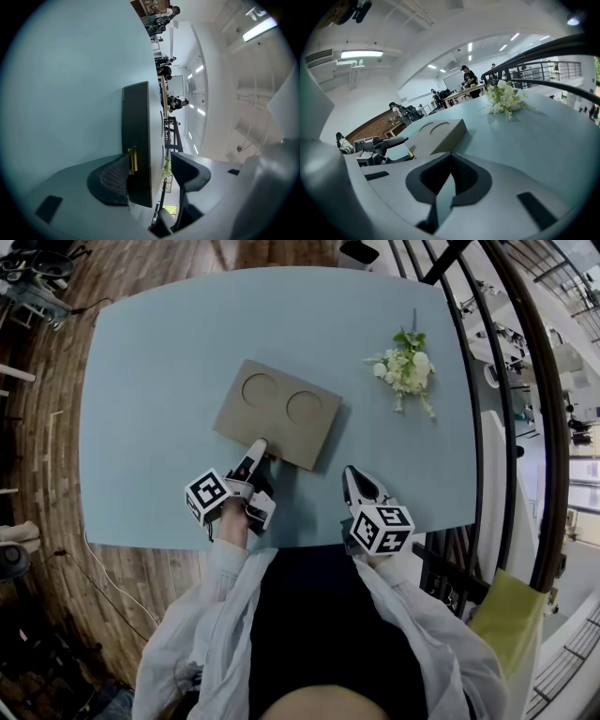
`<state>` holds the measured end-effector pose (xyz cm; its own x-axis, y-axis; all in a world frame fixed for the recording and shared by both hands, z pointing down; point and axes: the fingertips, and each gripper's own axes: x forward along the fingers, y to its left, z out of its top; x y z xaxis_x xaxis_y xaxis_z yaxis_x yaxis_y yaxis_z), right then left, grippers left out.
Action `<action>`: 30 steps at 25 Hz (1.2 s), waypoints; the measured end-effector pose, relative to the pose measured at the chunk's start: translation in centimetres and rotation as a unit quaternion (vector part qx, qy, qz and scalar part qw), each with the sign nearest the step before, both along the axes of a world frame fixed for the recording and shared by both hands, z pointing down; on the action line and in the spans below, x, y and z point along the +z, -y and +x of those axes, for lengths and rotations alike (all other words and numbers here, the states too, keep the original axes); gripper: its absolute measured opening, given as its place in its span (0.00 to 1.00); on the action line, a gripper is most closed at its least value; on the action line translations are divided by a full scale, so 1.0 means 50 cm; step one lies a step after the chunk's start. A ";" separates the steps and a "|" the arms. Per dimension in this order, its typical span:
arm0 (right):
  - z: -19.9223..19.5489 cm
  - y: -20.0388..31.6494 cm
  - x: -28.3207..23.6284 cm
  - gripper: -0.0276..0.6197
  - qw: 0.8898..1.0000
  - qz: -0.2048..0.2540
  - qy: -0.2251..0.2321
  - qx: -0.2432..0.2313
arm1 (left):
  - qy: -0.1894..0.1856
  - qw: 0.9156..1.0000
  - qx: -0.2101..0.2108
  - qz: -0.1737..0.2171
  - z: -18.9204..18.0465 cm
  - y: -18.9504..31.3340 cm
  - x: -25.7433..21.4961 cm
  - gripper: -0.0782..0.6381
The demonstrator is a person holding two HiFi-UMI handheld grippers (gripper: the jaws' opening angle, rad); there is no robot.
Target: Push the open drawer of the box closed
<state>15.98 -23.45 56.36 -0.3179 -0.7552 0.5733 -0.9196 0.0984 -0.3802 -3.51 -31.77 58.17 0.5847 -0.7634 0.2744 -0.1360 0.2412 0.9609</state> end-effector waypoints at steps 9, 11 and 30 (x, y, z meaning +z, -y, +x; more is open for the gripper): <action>-0.011 -0.012 -0.007 0.05 1.000 0.008 0.004 -0.004 | 0.036 0.999 0.006 0.001 -0.029 -0.048 -0.008 0.50; -0.019 -0.017 -0.009 0.05 1.000 0.010 0.005 -0.008 | 0.050 0.999 0.014 0.015 -0.036 -0.060 -0.018 0.50; -0.083 -0.129 -0.040 0.05 0.999 0.043 0.010 -0.015 | 0.115 0.984 0.055 0.127 -0.077 -0.181 -0.109 0.48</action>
